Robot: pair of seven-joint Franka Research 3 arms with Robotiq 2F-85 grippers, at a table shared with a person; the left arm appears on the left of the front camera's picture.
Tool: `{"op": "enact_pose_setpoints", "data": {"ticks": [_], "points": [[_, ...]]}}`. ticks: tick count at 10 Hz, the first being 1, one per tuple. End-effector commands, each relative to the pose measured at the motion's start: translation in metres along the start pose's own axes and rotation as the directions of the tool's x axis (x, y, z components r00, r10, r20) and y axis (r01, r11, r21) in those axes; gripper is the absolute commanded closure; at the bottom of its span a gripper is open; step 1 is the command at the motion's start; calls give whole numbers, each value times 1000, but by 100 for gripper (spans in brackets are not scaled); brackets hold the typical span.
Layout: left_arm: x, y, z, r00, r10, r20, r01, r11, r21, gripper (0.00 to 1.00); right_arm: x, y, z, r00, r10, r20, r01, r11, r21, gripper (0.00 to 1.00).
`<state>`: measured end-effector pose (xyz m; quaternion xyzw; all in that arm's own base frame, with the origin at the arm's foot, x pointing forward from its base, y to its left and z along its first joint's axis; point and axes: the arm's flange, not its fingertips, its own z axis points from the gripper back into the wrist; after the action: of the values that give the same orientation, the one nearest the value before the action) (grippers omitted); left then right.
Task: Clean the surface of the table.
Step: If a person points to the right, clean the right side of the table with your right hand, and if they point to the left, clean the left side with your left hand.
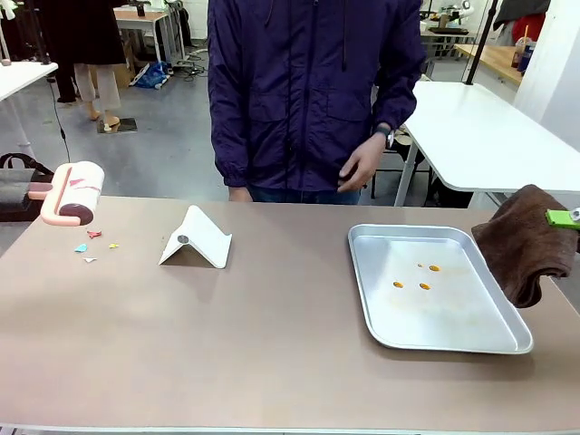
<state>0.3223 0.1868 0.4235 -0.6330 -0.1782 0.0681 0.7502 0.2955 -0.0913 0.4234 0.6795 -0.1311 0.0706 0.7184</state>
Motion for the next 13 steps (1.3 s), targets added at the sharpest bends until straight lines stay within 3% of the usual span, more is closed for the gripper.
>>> {"op": "enact_pose_setpoints", "data": {"ticks": [1, 11, 12, 13], "points": [[-5, -4, 2, 1000, -13, -3, 13, 1000, -10, 100, 0, 4, -1, 1000, 13, -2, -13, 1000, 2, 100], [-5, -4, 2, 1000, -13, -3, 13, 1000, -10, 100, 0, 4, -1, 1000, 13, -2, -13, 1000, 2, 100], [-5, -4, 2, 1000, -13, -3, 13, 1000, -10, 100, 0, 0, 0, 1000, 0, 0, 0, 1000, 0, 90], [-5, -4, 2, 1000, -13, -3, 13, 1000, -10, 100, 8, 0, -7, 1000, -11, -24, 9, 998, -58, 90]]}}
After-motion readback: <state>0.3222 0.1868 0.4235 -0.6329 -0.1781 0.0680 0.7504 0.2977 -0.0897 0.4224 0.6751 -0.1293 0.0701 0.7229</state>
